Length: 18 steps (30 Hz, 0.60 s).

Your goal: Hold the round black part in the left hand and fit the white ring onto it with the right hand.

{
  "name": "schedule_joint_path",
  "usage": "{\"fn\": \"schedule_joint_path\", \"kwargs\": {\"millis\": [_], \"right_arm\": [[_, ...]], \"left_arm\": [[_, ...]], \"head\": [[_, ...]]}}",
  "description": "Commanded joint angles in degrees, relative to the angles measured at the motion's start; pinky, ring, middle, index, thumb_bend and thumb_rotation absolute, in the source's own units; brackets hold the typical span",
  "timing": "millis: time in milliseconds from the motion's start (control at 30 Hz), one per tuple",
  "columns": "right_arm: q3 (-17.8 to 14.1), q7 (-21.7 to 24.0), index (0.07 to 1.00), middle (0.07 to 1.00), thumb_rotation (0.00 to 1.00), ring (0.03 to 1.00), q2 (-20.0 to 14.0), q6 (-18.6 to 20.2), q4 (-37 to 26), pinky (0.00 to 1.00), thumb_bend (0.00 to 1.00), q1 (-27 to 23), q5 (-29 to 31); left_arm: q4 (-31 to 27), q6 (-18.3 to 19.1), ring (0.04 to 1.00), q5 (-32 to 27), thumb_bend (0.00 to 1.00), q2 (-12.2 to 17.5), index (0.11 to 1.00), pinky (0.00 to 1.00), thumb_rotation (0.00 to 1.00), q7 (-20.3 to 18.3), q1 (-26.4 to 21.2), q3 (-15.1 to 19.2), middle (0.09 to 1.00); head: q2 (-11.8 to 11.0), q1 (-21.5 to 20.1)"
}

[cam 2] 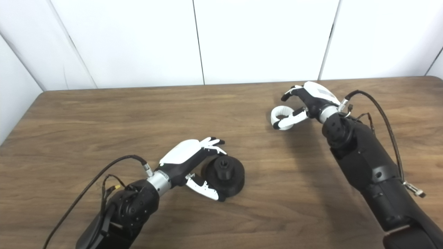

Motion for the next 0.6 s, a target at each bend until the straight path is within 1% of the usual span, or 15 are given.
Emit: {"fn": "schedule_joint_path", "kwargs": {"millis": [0, 200, 500, 567], "right_arm": [[-0.8, -1.2, 0.756, 0.944, 0.35, 1.0, -0.3, -1.6, -1.7, 1.0, 0.91, -2.8, -0.2], [-0.7, -0.7, 0.76, 0.948, 0.35, 1.0, -0.5, -1.4, -2.1, 1.0, 0.91, -2.5, -0.1], [-0.3, -1.1, 0.752, 0.944, 0.38, 1.0, -0.4, -2.4, -1.1, 1.0, 0.92, -2.2, -0.3], [-0.3, -1.1, 0.751, 0.944, 0.37, 1.0, -0.3, -2.1, -1.1, 1.0, 0.91, -2.2, -0.4]], "left_arm": [[-0.3, 0.7, 1.0, 0.8, 0.87, 1.1, 0.686, 0.94, 0.32, -0.6, -0.6, 0.2, 0.963], [-0.2, 0.3, 1.0, 0.6, 0.87, 1.1, 0.684, 0.94, 0.32, -0.4, -0.6, 0.3, 0.962], [-0.2, 0.4, 1.0, 0.6, 0.88, 1.3, 0.686, 0.94, 0.32, -0.7, -0.8, 0.4, 0.962], [-0.2, 0.3, 1.0, 0.5, 0.88, 1.3, 0.684, 0.94, 0.32, -0.5, -0.9, 0.5, 0.96]], "head": [[0.1, 0.0], [0.2, -0.1], [0.1, -0.3], [0.2, -0.3]]}}
